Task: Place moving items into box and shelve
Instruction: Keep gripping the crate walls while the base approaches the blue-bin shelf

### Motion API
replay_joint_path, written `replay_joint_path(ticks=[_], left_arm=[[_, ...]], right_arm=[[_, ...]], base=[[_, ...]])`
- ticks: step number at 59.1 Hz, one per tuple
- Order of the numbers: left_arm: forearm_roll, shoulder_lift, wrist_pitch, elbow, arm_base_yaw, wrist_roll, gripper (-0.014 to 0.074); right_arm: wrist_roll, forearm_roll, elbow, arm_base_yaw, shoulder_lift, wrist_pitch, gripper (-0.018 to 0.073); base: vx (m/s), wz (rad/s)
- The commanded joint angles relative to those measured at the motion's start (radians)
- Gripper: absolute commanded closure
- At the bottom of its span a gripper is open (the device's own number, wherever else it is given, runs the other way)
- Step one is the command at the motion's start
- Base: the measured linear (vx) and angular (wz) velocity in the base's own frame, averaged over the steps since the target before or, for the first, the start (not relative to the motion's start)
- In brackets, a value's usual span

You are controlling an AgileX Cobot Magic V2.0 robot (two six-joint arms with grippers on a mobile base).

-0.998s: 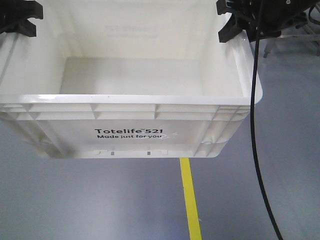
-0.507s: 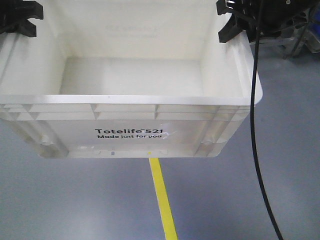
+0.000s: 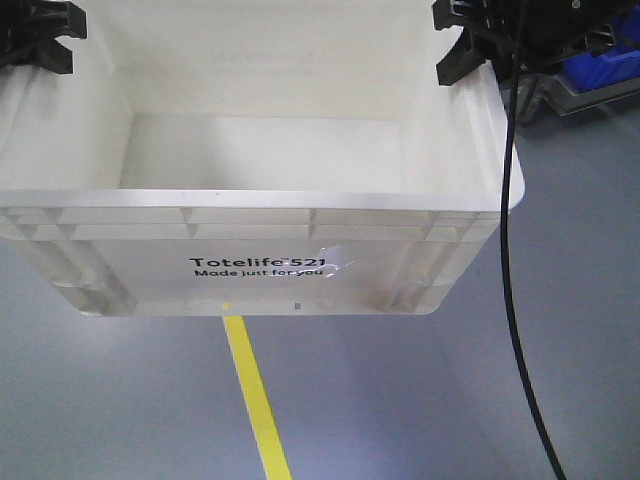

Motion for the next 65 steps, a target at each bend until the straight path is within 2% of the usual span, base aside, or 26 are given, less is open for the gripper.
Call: replay_joint_path(ticks=[1, 65], left_arm=[[-0.173, -0.044, -0.147, -0.045, -0.029, -0.012, 0.0613], [-0.172, -0.044, -0.147, -0.045, -0.029, -0.012, 0.0613]], right_arm=[[-0.024, 0.254, -0.040, 0.025, -0.059, -0.097, 0.0571], [-0.024, 0.258, -0.040, 0.025, -0.059, -0.097, 0.0571]], base=[[0.48, -0.33], [0.43, -0.44]])
